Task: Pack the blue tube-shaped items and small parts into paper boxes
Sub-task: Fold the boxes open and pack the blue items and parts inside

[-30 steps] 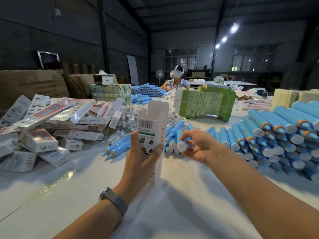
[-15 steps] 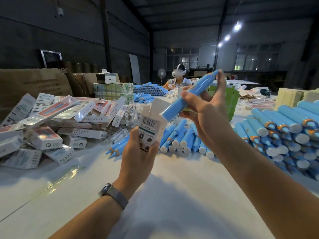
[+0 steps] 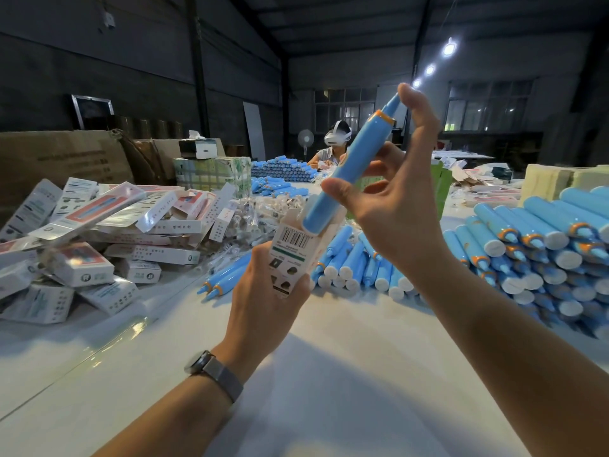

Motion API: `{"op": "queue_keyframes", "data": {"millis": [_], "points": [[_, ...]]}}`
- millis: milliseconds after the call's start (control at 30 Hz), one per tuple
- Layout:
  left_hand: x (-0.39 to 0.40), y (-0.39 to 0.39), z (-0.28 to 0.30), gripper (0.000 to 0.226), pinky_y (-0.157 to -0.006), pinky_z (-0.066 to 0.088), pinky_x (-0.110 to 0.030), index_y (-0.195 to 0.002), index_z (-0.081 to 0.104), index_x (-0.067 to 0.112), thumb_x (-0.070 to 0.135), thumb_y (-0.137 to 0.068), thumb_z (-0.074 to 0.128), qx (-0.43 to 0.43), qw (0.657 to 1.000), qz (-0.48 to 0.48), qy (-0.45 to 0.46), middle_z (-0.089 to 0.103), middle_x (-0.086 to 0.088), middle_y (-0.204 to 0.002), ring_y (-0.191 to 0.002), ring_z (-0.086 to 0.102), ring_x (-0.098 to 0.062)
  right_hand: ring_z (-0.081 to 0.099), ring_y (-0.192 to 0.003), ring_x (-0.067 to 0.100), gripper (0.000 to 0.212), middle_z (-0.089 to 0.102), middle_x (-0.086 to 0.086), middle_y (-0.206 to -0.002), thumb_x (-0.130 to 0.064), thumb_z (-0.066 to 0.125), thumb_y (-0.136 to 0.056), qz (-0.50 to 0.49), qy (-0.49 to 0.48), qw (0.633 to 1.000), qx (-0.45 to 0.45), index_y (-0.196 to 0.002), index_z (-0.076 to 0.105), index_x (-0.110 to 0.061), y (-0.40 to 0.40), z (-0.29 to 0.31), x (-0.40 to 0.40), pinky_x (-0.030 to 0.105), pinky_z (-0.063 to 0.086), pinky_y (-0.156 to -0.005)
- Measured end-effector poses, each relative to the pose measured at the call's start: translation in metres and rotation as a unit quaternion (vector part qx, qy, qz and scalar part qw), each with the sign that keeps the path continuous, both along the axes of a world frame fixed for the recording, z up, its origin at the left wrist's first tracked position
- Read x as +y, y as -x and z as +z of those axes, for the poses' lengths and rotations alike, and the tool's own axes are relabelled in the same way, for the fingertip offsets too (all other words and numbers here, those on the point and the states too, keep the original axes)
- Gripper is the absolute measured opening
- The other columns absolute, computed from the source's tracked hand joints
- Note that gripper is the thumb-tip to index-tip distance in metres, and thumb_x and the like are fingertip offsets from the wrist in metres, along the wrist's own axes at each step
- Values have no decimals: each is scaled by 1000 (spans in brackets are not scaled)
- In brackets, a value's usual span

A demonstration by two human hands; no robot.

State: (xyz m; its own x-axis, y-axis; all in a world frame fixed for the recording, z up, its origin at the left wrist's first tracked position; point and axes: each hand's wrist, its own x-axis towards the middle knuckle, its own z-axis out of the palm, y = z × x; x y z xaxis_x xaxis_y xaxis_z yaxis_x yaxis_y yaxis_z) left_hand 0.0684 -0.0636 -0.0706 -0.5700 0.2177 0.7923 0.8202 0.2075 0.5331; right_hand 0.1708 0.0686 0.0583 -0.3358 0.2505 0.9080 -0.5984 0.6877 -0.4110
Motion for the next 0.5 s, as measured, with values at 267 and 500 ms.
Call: {"op": "queue_keyframes", "data": {"millis": [267, 500], "points": [[1, 6, -4, 67, -67, 54, -36, -127, 34, 32, 22, -79, 80, 23, 999, -2, 32, 55, 8, -117, -92, 59, -18, 68, -73, 14, 94, 65, -2, -89, -12, 87, -71, -22, -60, 997, 39, -136, 23, -35, 2, -7, 1, 33, 57, -58], [1, 8, -7, 73, -69, 50, -28, -132, 33, 30, 11, -78, 78, 29, 999, -7, 28, 48, 11, -119, -95, 47, -7, 66, -66, 12, 84, 66, 0, -86, -13, 84, -74, -23, -53, 998, 12, -130, 25, -34, 4, -10, 6, 27, 55, -54]]}}
